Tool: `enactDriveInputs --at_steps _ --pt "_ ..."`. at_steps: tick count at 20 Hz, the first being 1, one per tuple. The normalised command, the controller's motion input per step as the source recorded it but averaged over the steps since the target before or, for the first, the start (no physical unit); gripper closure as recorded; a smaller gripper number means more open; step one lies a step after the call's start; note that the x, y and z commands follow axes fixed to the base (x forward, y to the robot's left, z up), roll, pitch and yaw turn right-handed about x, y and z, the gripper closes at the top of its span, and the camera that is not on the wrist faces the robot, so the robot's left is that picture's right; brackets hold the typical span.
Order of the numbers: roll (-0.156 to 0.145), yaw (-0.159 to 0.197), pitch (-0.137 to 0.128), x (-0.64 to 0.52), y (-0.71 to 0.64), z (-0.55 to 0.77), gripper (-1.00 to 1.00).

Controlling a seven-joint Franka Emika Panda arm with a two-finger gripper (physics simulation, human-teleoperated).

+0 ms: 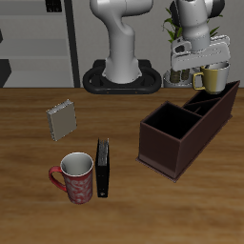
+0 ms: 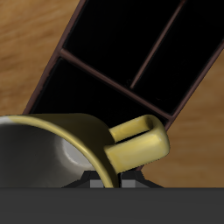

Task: Place the white-yellow mug into the left desk caddy's left compartment and place the black book into the left desk caddy's front compartment

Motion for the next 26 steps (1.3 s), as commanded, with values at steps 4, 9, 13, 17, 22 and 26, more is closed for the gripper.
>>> enactDriveInputs --at_steps 4,9,13,17,22,26 --pt "0.006 -0.015 0.021 0.09 -0.03 -0.20 1.00" --pt "-0.005 -0.026 0.022 0.05 0.01 -0.16 1.00" --pt "0.025 -0.004 0.007 -0.05 0.11 -0.17 1.00" --pt "0.001 -0.042 0.042 0.06 -0.01 -0.17 1.00" --pt "0.031 0.010 0.015 -0.05 0.16 -0.13 1.00" --pt "-0.005 -0.012 0.014 0.03 0.01 -0.10 1.00"
